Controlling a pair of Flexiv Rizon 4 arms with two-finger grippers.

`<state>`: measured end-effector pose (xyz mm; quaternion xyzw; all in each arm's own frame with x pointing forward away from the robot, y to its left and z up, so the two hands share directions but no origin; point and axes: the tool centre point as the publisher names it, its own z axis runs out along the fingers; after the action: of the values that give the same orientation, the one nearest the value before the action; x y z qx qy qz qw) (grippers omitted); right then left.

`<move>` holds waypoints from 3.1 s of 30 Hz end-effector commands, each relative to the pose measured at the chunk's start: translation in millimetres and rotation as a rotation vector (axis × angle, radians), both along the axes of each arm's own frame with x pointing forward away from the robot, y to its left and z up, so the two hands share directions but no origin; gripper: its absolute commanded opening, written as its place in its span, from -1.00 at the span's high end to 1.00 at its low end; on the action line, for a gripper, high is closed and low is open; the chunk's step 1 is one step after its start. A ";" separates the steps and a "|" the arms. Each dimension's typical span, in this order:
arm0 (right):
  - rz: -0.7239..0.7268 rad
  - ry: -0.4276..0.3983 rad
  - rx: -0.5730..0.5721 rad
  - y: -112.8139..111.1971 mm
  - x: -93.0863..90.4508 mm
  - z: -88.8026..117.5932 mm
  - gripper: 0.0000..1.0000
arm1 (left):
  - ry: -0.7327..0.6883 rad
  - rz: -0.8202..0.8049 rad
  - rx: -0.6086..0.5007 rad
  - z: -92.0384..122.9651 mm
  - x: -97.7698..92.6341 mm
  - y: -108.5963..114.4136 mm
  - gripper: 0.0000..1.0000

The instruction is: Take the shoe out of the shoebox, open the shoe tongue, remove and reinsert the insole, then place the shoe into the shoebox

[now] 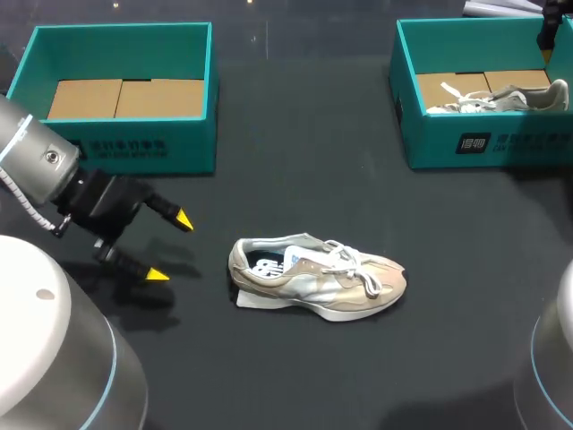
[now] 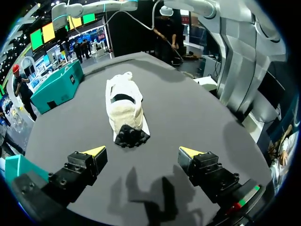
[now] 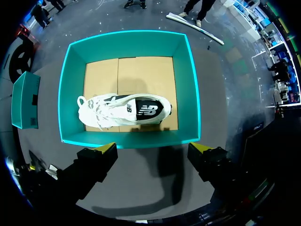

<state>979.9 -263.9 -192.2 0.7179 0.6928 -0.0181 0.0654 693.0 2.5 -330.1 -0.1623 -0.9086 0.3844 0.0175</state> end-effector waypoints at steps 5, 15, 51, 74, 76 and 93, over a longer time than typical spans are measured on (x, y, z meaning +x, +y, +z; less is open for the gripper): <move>-0.001 0.000 0.000 0.2 0.0 0.0 -1.00 | 0.014 0.010 -0.019 -11.3 -2.3 1.6 -1.00; -0.001 0.000 0.000 0.2 0.0 0.0 -1.00 | 0.027 0.114 -0.192 -33.3 -10.8 19.9 -1.00; -0.001 0.000 0.000 0.2 0.0 0.0 -1.00 | 0.153 0.259 -0.368 -65.1 5.0 3.8 -1.00; -0.001 0.000 0.000 0.2 0.0 0.0 -1.00 | 0.116 0.292 -0.381 -72.4 0.9 -20.1 -1.00; -0.001 0.000 0.000 0.2 0.0 0.0 -1.00 | 0.102 0.300 -0.386 -73.3 0.6 -22.4 -1.00; -0.001 0.000 0.000 0.2 0.0 0.0 -1.00 | 0.125 0.330 -0.404 -80.1 14.0 -53.3 -1.00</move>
<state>979.9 -263.9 -192.3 0.7180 0.6928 -0.0180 0.0654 702.5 -43.7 -405.0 0.0115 -0.8247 0.5650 -0.0230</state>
